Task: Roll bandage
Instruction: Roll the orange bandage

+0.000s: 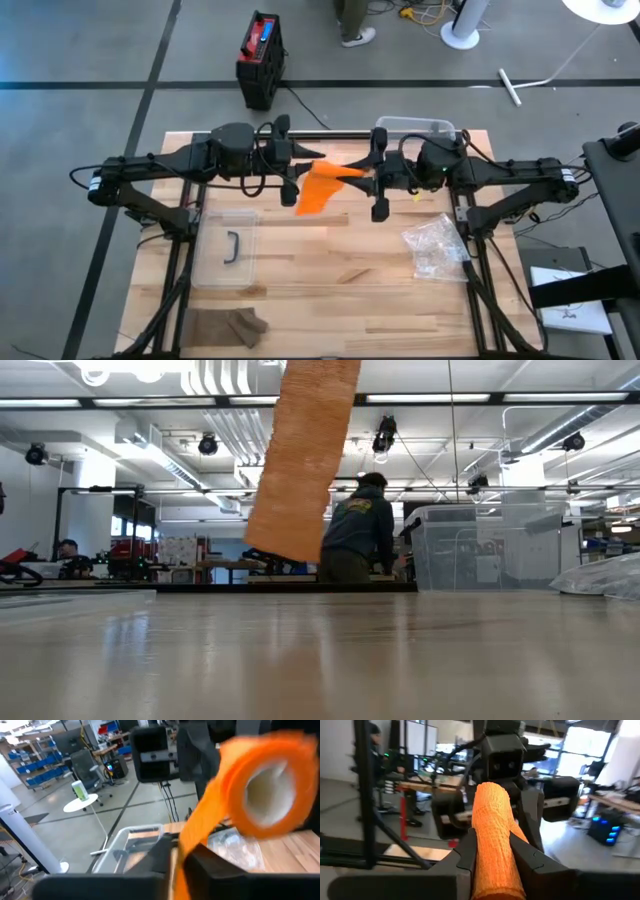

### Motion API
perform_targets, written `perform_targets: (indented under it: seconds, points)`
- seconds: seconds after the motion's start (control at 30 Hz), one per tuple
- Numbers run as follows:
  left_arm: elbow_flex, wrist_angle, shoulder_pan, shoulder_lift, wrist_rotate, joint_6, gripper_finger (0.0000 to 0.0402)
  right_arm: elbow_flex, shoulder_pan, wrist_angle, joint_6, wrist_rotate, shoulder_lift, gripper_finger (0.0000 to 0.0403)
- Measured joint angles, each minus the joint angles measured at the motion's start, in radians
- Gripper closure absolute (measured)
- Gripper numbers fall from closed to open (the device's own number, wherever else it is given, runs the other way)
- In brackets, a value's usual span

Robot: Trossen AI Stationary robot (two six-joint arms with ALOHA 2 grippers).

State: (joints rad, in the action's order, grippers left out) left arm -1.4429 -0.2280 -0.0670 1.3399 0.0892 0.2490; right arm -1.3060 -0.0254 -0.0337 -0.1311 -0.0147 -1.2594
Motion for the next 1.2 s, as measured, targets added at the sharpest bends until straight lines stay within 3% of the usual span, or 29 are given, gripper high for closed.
perform_targets:
  seconds: [0.3,0.6,0.77,1.03,1.2]
  points:
    - [0.000,-0.037,0.000,0.000,0.001,0.002,0.0399,-0.063,0.000,0.066,0.165,0.052,0.001,0.0333]
    - [0.000,-0.091,0.012,-0.003,0.000,-0.006,0.0400,-0.064,0.027,0.085,0.150,0.013,0.010,0.0339]
    - [0.000,-0.098,0.051,-0.015,0.000,-0.006,0.0400,-0.064,0.043,0.111,-0.033,-0.038,-0.001,0.0336]
    - [0.000,-0.174,0.069,-0.065,-0.002,0.001,0.0392,-0.062,0.022,0.116,-0.457,-0.029,-0.019,0.0345]
    - [0.000,-0.248,0.069,-0.100,-0.001,-0.003,0.0378,-0.062,0.016,0.095,-0.596,-0.030,-0.019,0.0341]
